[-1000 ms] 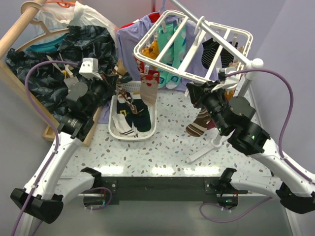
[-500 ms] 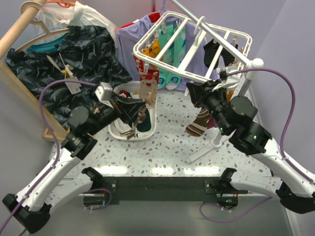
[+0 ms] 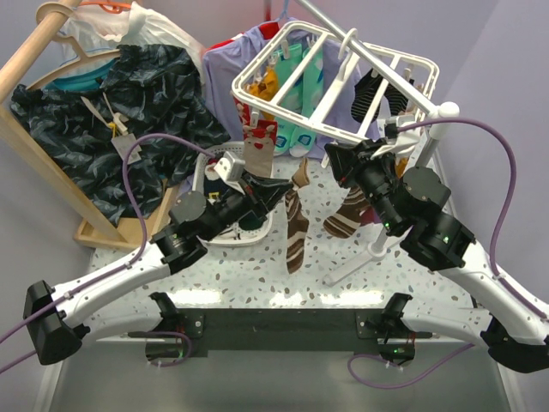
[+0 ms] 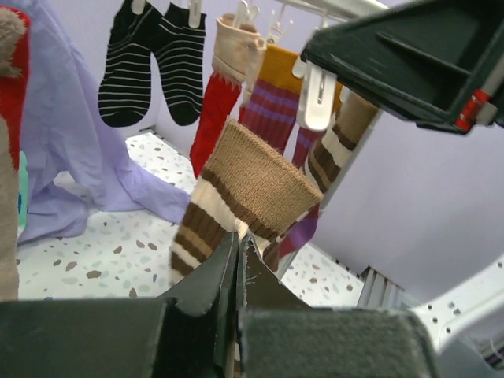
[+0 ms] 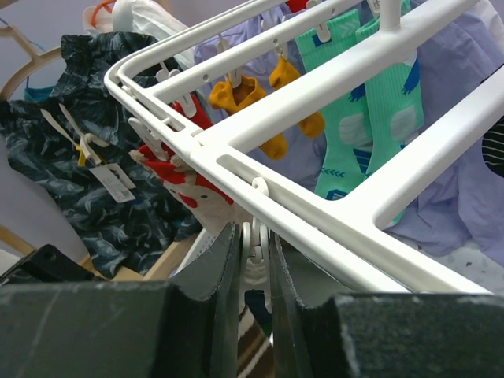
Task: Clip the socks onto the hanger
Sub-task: Clamp the sock onto the hanger.
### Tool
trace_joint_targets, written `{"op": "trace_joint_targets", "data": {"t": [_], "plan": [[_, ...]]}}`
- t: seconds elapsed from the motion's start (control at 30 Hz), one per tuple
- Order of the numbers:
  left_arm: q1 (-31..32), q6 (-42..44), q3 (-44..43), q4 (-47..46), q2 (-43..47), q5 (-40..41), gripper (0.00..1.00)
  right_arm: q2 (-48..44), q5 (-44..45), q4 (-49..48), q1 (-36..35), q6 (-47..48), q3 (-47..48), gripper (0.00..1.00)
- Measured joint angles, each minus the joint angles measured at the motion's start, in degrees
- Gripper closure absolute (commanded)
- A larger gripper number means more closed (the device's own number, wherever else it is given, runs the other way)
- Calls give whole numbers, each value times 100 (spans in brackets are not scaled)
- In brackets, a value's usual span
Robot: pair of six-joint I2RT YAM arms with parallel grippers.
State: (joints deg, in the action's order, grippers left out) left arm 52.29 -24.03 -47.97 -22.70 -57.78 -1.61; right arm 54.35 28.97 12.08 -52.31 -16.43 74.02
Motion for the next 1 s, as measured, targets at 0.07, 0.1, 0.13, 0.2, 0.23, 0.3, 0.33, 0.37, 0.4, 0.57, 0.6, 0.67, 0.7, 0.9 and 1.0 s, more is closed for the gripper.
{"op": "trace_joint_targets", "data": {"t": [0.07,0.1,0.13,0.2,0.23,0.3,0.33,0.37,0.4,0.57,0.6,0.67,0.7,0.9,1.0], "plan": [[63,-59,0,-170,-122,208,100,-7,2,-2,0,-13,0,94],[107,-92,0,-264,-186,289,100,-9,2,-2,0,-24,0,94],[168,-111,0,-350,-254,358,100,-11,2,-2,0,-31,0,94],[271,-170,0,-494,-387,470,100,-11,2,-4,0,-50,0,94],[304,-190,0,-553,-442,511,100,-11,2,-4,0,-55,0,94],[350,-199,0,-673,-562,597,100,-11,2,-7,0,-70,0,94],[369,-201,0,-704,-608,638,100,-11,0,-9,0,-74,0,94],[374,-201,0,-732,-654,669,100,-11,0,-11,0,-87,0,94],[376,-201,-2,-765,-695,702,100,-11,0,-11,0,-94,0,94],[378,-236,-37,-811,-861,846,100,-11,0,-37,0,-149,-2,94],[378,-247,-46,-813,-887,859,100,-11,0,-48,0,-160,-7,94],[380,-267,-59,-841,-927,892,100,-13,0,-55,0,-173,-13,94],[389,-289,-68,-857,-946,916,100,-13,0,-61,0,-181,-22,94],[415,-302,-201,-944,-990,953,100,-15,0,-96,0,-208,-44,94],[415,-302,-297,-962,-999,962,100,-15,0,-138,0,-223,-68,94]]}}
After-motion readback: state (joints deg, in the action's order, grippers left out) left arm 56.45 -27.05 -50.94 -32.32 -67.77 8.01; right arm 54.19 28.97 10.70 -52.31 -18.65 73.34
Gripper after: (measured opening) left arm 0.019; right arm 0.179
